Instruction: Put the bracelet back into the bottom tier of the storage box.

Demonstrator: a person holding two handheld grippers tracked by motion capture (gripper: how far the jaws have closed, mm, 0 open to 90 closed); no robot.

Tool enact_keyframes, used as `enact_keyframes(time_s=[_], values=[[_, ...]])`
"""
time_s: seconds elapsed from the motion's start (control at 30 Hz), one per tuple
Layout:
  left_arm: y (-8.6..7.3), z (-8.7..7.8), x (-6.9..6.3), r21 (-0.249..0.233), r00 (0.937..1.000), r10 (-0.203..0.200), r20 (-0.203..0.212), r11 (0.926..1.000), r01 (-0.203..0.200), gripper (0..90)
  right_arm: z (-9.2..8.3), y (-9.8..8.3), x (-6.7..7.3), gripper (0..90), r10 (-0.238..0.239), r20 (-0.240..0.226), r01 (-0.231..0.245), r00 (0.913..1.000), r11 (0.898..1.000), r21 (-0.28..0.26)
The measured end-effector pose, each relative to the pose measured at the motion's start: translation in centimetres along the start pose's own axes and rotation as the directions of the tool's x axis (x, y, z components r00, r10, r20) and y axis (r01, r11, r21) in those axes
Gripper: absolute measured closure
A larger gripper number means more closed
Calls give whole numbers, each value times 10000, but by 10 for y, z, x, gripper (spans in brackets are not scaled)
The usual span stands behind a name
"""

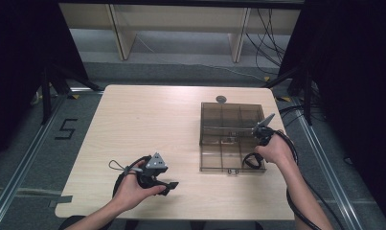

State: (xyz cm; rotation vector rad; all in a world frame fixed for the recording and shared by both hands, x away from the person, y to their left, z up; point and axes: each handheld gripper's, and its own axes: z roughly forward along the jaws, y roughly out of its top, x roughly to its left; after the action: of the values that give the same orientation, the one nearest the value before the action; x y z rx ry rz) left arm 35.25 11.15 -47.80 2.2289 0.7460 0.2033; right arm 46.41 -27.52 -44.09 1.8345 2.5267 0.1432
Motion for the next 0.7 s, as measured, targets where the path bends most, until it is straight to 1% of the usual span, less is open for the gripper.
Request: enact_keyframes(time_s=[0.03,0.07,0.1,0.13,0.17,0.2,0.23,0.3,0.33,0.37,0.4,0.43,0.47,0.5,0.53,0.57,0.63,0.67,0.7], values=[[0,0,0,-8,10000,-6,19,10000,6,298,0,0,0,853,6,-22,-6,10000,10000,5],[0,0,0,-6,10000,-10,18,10000,10,298,0,0,0,853,23,67,-22,10000,10000,-61],[0,0,0,-6,10000,-8,13,10000,8,298,1,1,-1,853,-70,-7,70,10000,10000,-27],[0,0,0,-20,10000,-29,80,10000,30,298,1,1,0,853,-47,22,47,10000,10000,8],[0,0,0,-6,10000,-8,57,10000,8,298,2,1,1,852,80,101,-80,9999,10000,-56],[0,0,0,-31,10000,-45,54,10000,45,298,3,1,1,852,86,86,-86,9999,10000,-47],[0,0,0,-6,10000,15,93,10000,-15,298,2,1,0,852,-25,31,25,10000,10000,12],[0,0,0,-26,10000,0,82,10000,1,298,4,1,0,851,-21,27,21,10000,10000,5],[0,0,0,-13,10000,6,55,10000,-6,297,5,1,1,851,44,126,-43,9999,9999,-121],[0,0,0,4,10000,3,25,10000,-3,297,6,1,1,850,6,148,-4,9999,9999,-144],[0,0,0,-9,10000,-8,39,10000,8,298,6,2,0,849,-135,65,135,9999,9999,33],[0,0,0,-43,10000,-48,70,10000,49,297,7,2,0,849,-65,83,65,9999,10000,56],[0,0,0,-14,10000,3,98,10000,-2,298,8,2,0,848,-101,98,101,9999,9999,63],[0,0,0,-22,10000,1,95,10000,0,298,10,1,0,846,-171,44,171,9998,9998,-83],[0,0,0,-24,10000,-1,89,10000,1,297,11,1,1,843,-102,173,103,9998,9999,-53],[0,0,-1,-29,9998,-167,107,9999,167,297,11,2,0,838,-156,66,156,9999,9999,76],[0,0,-1,-24,9998,-172,100,9998,172,298,13,1,1,824,-100,141,102,9999,9998,-157],[0,0,-1,-35,9998,-186,102,9998,186,298,12,1,1,816,-128,80,128,9999,9999,-37],[0,0,-1,-39,9998,-188,105,9998,188,298,12,0,1,807,-84,119,87,9999,9998,-175]])
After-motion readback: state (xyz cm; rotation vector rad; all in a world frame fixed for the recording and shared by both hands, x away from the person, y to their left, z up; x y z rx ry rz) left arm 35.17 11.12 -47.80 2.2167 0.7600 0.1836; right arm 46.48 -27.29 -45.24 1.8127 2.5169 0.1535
